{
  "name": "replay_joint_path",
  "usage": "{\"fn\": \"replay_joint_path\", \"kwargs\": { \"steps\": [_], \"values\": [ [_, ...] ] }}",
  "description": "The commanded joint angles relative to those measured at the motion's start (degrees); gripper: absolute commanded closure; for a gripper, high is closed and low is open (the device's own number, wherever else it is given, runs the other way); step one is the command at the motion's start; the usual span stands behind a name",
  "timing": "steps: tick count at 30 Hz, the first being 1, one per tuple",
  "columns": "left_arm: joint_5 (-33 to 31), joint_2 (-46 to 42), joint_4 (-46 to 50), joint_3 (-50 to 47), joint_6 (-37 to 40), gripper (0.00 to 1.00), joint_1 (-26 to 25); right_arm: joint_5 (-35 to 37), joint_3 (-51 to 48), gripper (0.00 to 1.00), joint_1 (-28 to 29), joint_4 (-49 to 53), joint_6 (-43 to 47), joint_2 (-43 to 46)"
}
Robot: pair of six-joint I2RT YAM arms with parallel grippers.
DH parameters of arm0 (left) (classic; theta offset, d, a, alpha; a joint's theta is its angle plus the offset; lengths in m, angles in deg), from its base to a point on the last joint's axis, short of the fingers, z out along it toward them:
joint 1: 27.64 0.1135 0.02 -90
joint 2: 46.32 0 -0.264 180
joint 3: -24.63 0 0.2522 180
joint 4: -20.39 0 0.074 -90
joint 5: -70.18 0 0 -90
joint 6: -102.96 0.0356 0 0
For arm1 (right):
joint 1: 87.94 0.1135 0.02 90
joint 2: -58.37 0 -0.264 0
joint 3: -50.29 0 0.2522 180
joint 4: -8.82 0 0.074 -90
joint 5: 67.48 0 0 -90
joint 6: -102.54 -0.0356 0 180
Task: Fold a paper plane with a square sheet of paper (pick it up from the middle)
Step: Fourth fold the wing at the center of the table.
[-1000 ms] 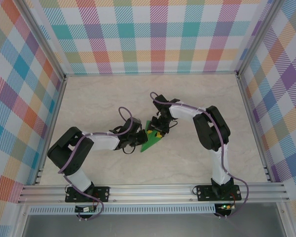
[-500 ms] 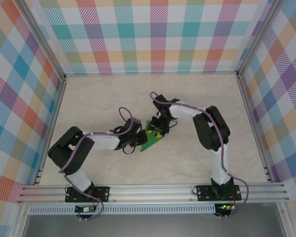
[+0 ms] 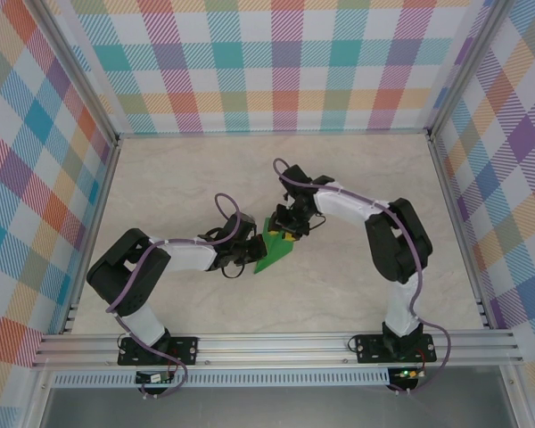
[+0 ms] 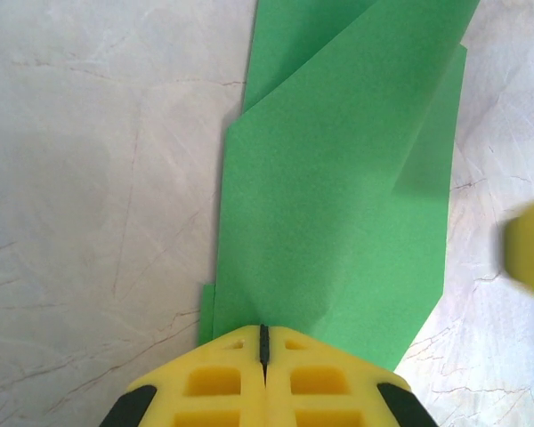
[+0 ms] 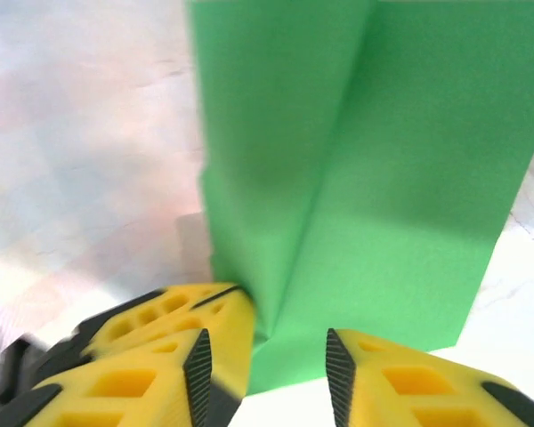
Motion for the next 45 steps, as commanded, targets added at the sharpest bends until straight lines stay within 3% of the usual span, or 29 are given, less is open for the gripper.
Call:
{"fn": "replay_joint_path", "kwargs": {
  "steps": [1, 6, 10, 18, 28, 45],
  "values": [
    [0.77, 2.43, 6.23, -1.77, 1.39, 1.0, 0.31, -1.91, -2.67, 0.67, -0.34, -5.16, 3.01, 3.18],
    [1.39, 2.51, 6.27, -2.24, 1.07, 1.0, 0.32, -8.87, -5.17, 0.88, -0.2, -11.55, 6.5, 1.14],
    [1.15, 2.67, 7.18, -2.28, 0.79, 1.0, 0.31, -12.09, -5.92, 0.95, -0.12, -14.53, 8.41, -1.45],
    [1.13, 2.97, 7.61, -2.65, 0.08, 1.0, 0.31, -14.92, -5.4, 0.98, 0.2, -15.87, 10.82, -6.36],
    [0.17, 1.59, 10.21, -3.41, -0.14, 1.0, 0.31, -8.45, -3.07, 1.0, -0.46, -11.66, 17.13, -10.03],
    [1.29, 1.73, 11.76, -4.23, 0.95, 1.0, 0.31, -4.47, 5.28, 0.99, -11.17, -11.93, 19.16, -14.76]
  ]
}}
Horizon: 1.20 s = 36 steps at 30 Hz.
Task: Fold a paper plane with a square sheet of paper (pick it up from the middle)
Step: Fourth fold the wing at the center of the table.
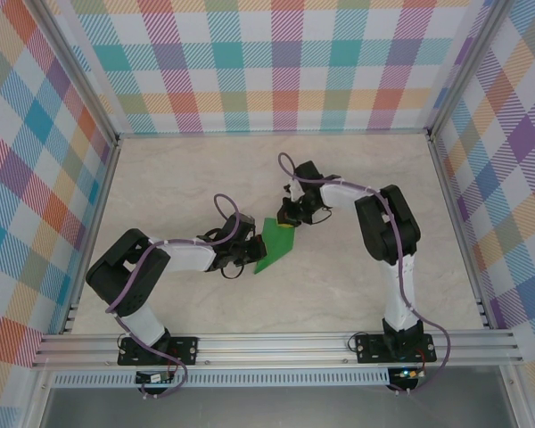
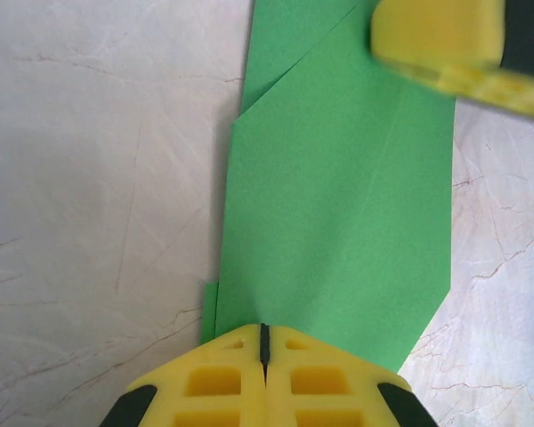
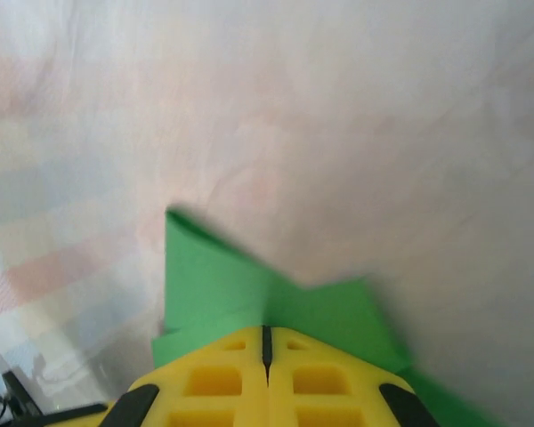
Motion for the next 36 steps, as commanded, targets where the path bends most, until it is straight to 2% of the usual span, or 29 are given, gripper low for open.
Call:
{"fn": "replay_joint_path", "kwargs": {
  "steps": [1, 5, 8, 17, 20, 24, 30, 36],
  "values": [
    [0.69, 2.05, 12.23, -3.26, 1.11, 1.0, 0.27, 5.67, 2.87, 0.99, -2.9, 0.46, 1.49, -1.96],
    [0.81, 2.22, 12.7, -2.63, 1.84, 1.0, 0.27, 4.31, 4.65, 0.99, -4.31, 1.1, 1.25, 0.77],
    [0.39, 2.19, 13.09, -2.12, 2.63, 1.0, 0.27, 0.34, 2.6, 0.98, -4.07, -1.21, 0.45, 5.01],
    [0.67, 1.68, 15.83, 0.64, 11.2, 1.0, 0.79, -2.59, -10.62, 0.97, 2.96, -7.83, -3.16, 13.21],
    [2.76, 1.55, 14.98, 0.99, 12.05, 1.0, 0.79, -2.91, -11.81, 0.97, 5.7, -7.84, -4.19, 12.08],
    [2.34, 1.59, 14.95, 1.1, 11.51, 1.0, 0.79, -3.76, -14.4, 0.98, 7.89, -9.86, -5.76, 10.38],
    [1.91, 1.59, 14.9, 0.64, 10.24, 1.0, 0.79, -4.26, -16.4, 1.0, 7.95, -10.85, -4.77, 9.0],
    [1.48, 1.77, 16.62, 0.69, 9.65, 1.0, 0.82, -0.46, -13.6, 1.0, 7.33, -7.89, -3.48, 5.66]
  ]
}}
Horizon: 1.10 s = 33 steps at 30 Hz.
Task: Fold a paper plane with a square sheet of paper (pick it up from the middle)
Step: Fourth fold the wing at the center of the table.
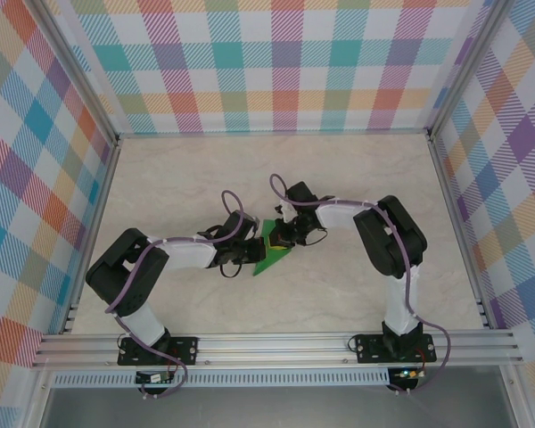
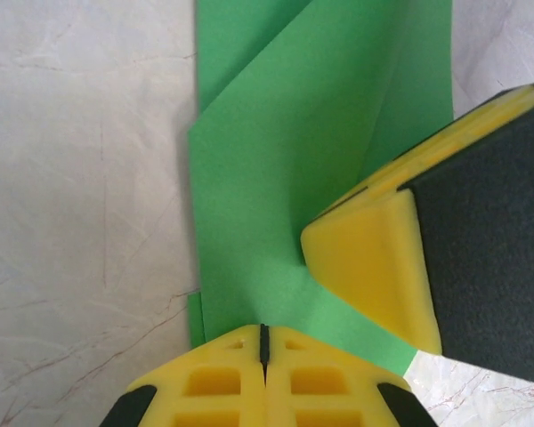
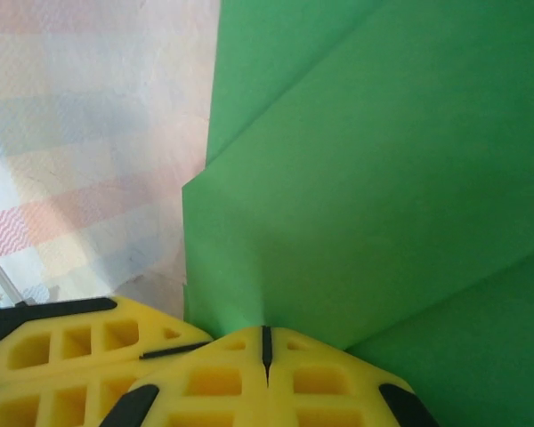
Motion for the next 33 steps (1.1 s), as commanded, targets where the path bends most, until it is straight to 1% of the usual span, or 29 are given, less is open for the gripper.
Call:
{"fn": "replay_joint_path", "kwargs": {
  "steps": [1, 5, 9, 14, 17, 18, 21, 25, 30, 33],
  "values": [
    [-0.5, 1.68, 11.13, -1.89, -0.38, 1.0, 0.42, 3.65, 1.45, 1.0, -1.13, 0.65, 1.35, -2.01],
    [-0.46, 1.62, 12.1, -2.49, -0.18, 1.0, 0.42, 5.16, 3.21, 1.0, -4.45, 1.02, 0.5, -1.89],
    [-0.11, 2.12, 12.1, -3.13, -0.08, 1.0, 0.49, 6.46, 7.1, 1.0, -7.78, 2.39, 0.2, -3.3],
    [0.11, 2.28, 11.71, -3.41, -0.03, 1.0, 0.44, 9.25, 13.77, 1.0, -10.05, 6.49, 0.3, -6.35],
    [-0.35, 2.2, 12.42, -3.02, 0.99, 1.0, 0.42, 10.6, 14.16, 1.0, -10.75, 6.42, -0.32, -3.93],
    [-0.61, 2.05, 12.81, -2.91, 1.9, 1.0, 0.42, 10.6, 13.77, 1.0, -10.75, 6.3, -0.27, -2.59],
    [-1.82, 1.62, 14.93, -1.68, 5.65, 1.0, 0.51, 7.64, 11.18, 1.0, -10.34, 4.35, -0.38, 1.51],
    [-2.67, 0.54, 17.85, 0.07, 11.26, 1.0, 0.9, 3.39, 7.38, 1.0, -7.49, 3.09, -0.24, 4.33],
    [-1.55, -0.9, 18.51, 0.53, 15.76, 1.0, 1.73, 2.44, 5.88, 1.0, -2.6, 3.32, -1.11, 2.36],
    [-0.38, -1.52, 18.33, 0.49, 18.1, 1.0, 2.16, 1.32, 5.74, 1.0, -1.38, 2.16, -2.62, 0.63]
  ]
}}
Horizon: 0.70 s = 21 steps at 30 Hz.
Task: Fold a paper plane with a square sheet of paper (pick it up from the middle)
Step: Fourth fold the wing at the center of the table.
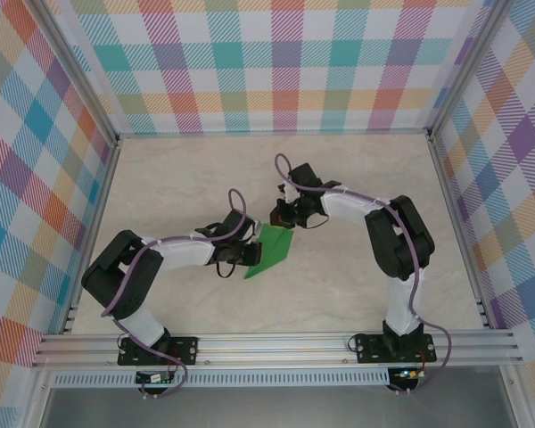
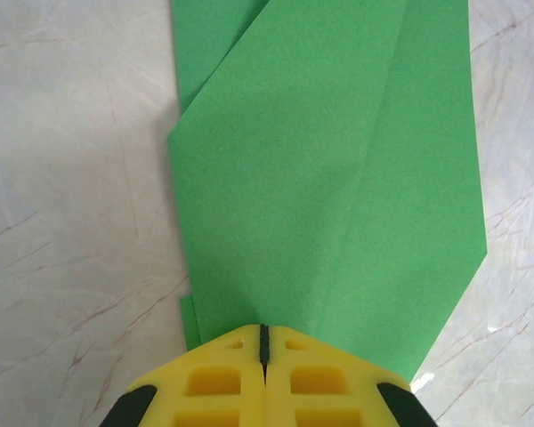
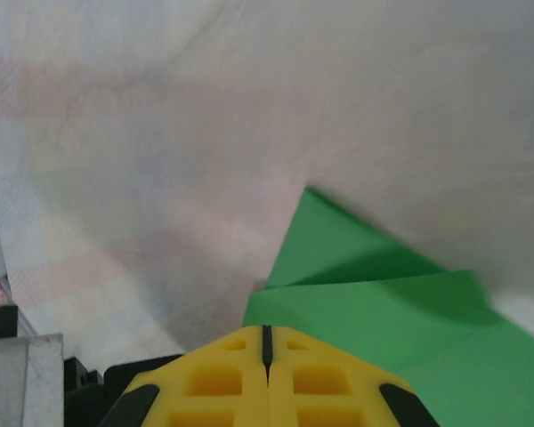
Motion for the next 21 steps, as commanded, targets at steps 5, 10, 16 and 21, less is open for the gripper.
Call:
{"fn": "replay_joint_path", "kwargs": {
  "steps": [5, 10, 16, 21],
  "values": [
    [1.18, 0.07, 8.47, -0.97, 4.55, 1.0, 1.43, -2.57, -1.9, 1.0, 1.39, -1.66, -2.61, -3.97],
    [2.83, -0.06, 7.1, -0.21, 0.82, 1.0, 1.45, -0.19, -3.75, 1.0, 1.39, -1.89, -3.09, -6.01],
    [5.89, -2.08, 6.16, 2.5, -6.75, 1.0, 1.44, 1.81, -4.82, 1.0, 1.3, -2.21, -4.09, -6.87],
    [5.72, -4.45, 4.47, 4.68, -17.06, 0.9, 1.39, 3.08, -5.18, 1.0, 1.3, -1.82, -4.05, -6.97]
  ]
}}
